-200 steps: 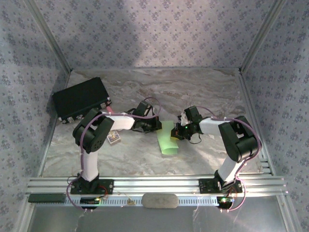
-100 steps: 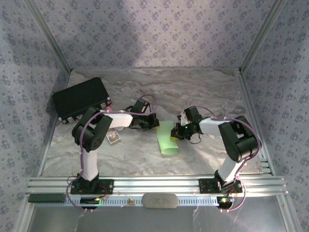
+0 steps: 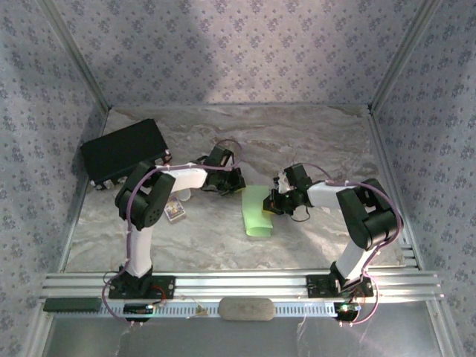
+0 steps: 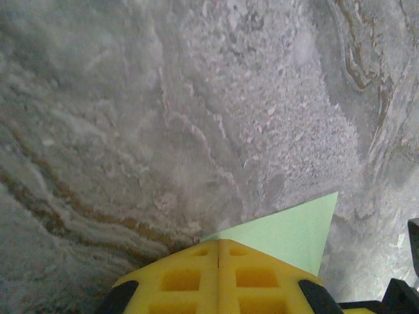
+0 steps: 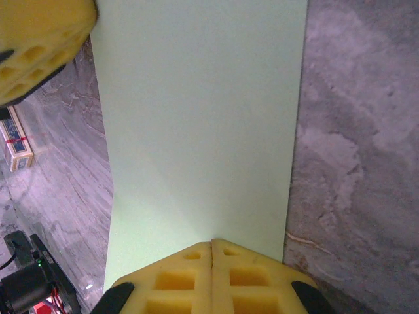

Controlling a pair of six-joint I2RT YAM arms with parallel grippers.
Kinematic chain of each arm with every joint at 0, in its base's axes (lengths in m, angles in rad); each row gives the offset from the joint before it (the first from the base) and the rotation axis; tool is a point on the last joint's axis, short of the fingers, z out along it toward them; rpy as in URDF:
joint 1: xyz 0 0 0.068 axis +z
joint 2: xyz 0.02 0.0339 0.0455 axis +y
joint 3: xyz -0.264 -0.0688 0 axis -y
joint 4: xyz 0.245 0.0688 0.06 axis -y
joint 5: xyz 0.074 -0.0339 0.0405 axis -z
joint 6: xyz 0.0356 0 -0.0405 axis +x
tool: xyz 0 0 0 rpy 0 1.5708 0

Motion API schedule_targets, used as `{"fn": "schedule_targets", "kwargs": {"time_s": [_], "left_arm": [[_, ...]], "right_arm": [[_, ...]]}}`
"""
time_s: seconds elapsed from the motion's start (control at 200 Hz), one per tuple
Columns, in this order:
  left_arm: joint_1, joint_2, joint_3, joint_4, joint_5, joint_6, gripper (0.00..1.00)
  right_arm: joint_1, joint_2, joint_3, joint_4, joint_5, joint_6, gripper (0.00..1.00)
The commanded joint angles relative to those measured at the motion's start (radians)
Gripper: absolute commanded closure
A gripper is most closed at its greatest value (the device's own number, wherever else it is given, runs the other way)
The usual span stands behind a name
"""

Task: Fold a paper plane with a square sheet of paper (pick it up from the middle)
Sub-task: First fold the square sheet of paper in half at the center of the table.

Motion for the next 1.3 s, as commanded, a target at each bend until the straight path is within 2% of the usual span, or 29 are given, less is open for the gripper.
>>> {"fn": "schedule_targets", "kwargs": {"time_s": [0.0, 0.255, 0.355, 0.435, 0.675, 0.845, 1.029, 1.294], "left_arm": [[0.028, 0.04, 0.041, -0.06, -0.128, -0.013, 1.0], [0.041, 0.056, 0.111, -0.124, -0.137, -0.02, 1.0], [0.074, 0.076, 0.175, -0.142, -0.048, -0.026, 1.0], [0.065, 0.043, 0.186, -0.163, -0.046, -0.002, 1.0], [0.004, -0.121, 0.054, -0.143, -0.024, 0.031, 1.0], [-0.065, -0.192, -0.096, -0.006, 0.1, -0.022, 1.0], [-0.135, -0.198, -0.138, 0.009, 0.162, -0.012, 0.99], [-0.145, -0.173, -0.194, 0.034, 0.186, 0.008, 0.97]], "right_arm": [[-0.015, 0.032, -0.061, -0.153, 0.137, -0.023, 1.0], [-0.014, 0.035, -0.062, -0.143, 0.134, -0.025, 1.0], [-0.015, 0.036, -0.065, -0.139, 0.135, -0.023, 1.0], [-0.015, 0.035, -0.062, -0.146, 0.137, -0.025, 1.0], [-0.017, 0.026, -0.056, -0.153, 0.157, -0.02, 1.0], [-0.018, 0.014, -0.065, -0.15, 0.164, -0.014, 1.0], [-0.017, 0.016, -0.066, -0.146, 0.158, -0.013, 1.0], [-0.013, 0.033, -0.062, -0.141, 0.149, -0.014, 1.0]]}}
